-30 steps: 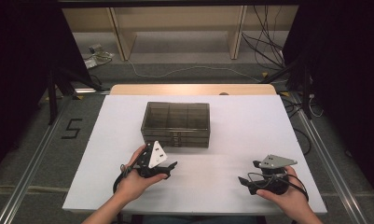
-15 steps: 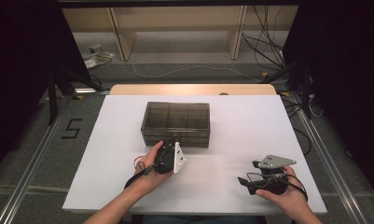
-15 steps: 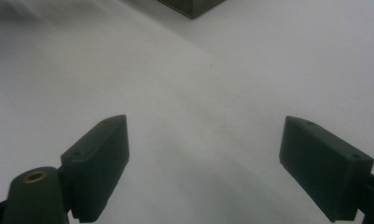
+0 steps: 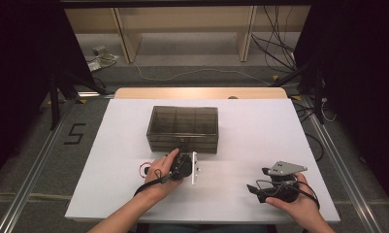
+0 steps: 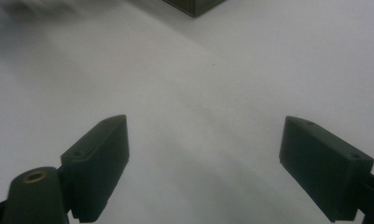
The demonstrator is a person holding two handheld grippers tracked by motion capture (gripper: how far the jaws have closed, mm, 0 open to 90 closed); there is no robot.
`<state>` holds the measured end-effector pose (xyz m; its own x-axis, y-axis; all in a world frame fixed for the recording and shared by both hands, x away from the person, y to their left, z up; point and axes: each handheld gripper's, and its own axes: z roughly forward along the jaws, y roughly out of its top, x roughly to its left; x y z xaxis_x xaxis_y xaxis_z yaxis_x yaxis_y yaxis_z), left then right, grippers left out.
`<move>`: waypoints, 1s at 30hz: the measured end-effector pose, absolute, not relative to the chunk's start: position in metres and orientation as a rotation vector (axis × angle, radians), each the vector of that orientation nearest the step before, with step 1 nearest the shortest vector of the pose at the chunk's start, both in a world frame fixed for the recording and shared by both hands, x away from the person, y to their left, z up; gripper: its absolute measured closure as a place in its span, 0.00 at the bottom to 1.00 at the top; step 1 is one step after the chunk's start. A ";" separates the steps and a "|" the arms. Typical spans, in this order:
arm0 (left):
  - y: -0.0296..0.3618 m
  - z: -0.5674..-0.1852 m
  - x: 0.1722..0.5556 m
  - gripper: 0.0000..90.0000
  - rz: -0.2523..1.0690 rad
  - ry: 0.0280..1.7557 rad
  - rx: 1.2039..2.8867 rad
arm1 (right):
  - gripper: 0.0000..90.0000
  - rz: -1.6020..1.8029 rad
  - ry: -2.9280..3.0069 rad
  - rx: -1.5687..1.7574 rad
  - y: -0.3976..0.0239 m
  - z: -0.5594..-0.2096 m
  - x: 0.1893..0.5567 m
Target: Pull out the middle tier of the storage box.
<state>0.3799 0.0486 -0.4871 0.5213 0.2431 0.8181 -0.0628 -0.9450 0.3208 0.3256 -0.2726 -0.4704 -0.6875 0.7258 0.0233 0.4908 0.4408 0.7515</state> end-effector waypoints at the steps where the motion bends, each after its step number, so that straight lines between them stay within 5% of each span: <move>1: 0.048 -0.487 0.380 0.68 1.406 0.143 2.465 | 0.18 1.099 2.394 1.045 -0.273 -0.470 0.326; 30: 0.039 -0.494 0.382 0.80 1.645 0.054 2.501 | 0.18 1.098 2.399 1.043 -0.272 -0.471 0.326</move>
<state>0.3820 0.0392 -0.4945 0.3987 0.1108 0.9104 -0.0506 -0.9885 0.1425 0.3262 -0.2718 -0.4711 -0.6896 0.7238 0.0241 0.4914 0.4432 0.7498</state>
